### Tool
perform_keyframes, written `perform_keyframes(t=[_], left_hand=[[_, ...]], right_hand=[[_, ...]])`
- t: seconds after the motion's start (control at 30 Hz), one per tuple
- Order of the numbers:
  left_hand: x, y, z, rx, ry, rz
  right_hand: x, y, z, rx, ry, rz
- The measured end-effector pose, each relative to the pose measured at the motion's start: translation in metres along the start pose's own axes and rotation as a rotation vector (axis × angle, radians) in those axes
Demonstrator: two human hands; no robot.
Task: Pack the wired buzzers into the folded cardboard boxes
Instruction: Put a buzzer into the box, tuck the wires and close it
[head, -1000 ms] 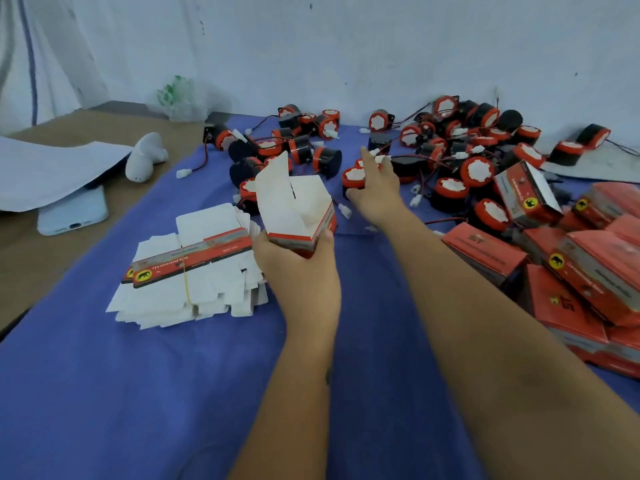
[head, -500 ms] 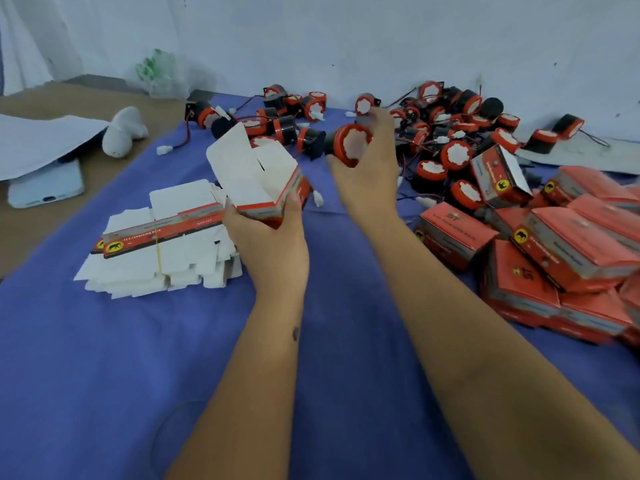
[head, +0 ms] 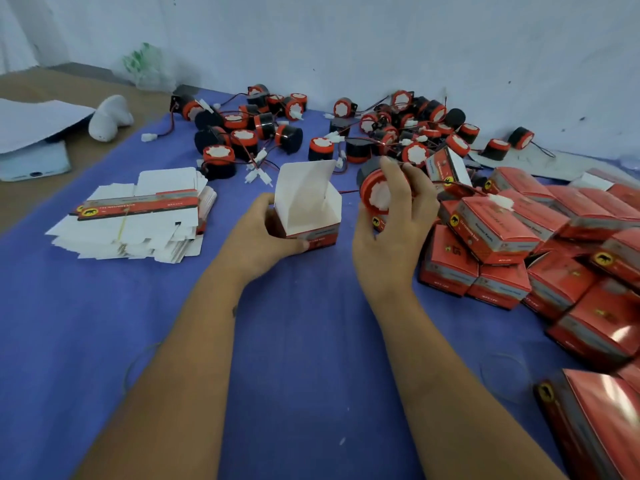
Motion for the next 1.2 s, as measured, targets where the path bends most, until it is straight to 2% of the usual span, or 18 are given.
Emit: perform_keyframes(t=[0.17,0.3,0.47,0.77,0.93,1.1,1.17,1.2], left_hand=[[0.000,0.001,0.002,0.008,0.022,-0.005],[-0.001,0.002,0.004,-0.030,0.052,-0.002],[-0.004,0.002,0.001,-0.064,0.042,-0.021],[-0.001,0.004,0.003,-0.073,0.043,-0.046],[0.003,0.004,0.004,-0.085,-0.013,-0.028],[0.004,0.007,0.009,-0.003,0.055,-0.008],[0.005,0.008,0.013,0.034,0.071,-0.023],[0.006,0.009,0.014,0.037,0.070,-0.039]], right_hand=[[0.000,0.004,-0.025,0.059,-0.250,-0.049],[0.007,0.031,-0.051,0.177,-0.461,-0.234],[0.012,0.049,-0.034,-0.051,-0.225,-0.485],[0.009,0.055,-0.031,0.021,-0.171,-0.503],[0.030,0.074,-0.022,0.113,-0.086,-0.729],[0.029,0.068,-0.023,0.088,-0.096,-0.665],[0.021,0.058,-0.022,-0.037,-0.026,-0.524],[0.014,0.049,-0.018,-0.122,0.049,-0.387]])
Point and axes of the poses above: each hand's wrist, its own x-axis away from the middle knuckle, its own y-axis out of the palm, z = x × y, the point moved 8 cm from there along -x, towards the middle knuckle, and after that the axes turned 14 degrees about -y, right-handed, at the moved point
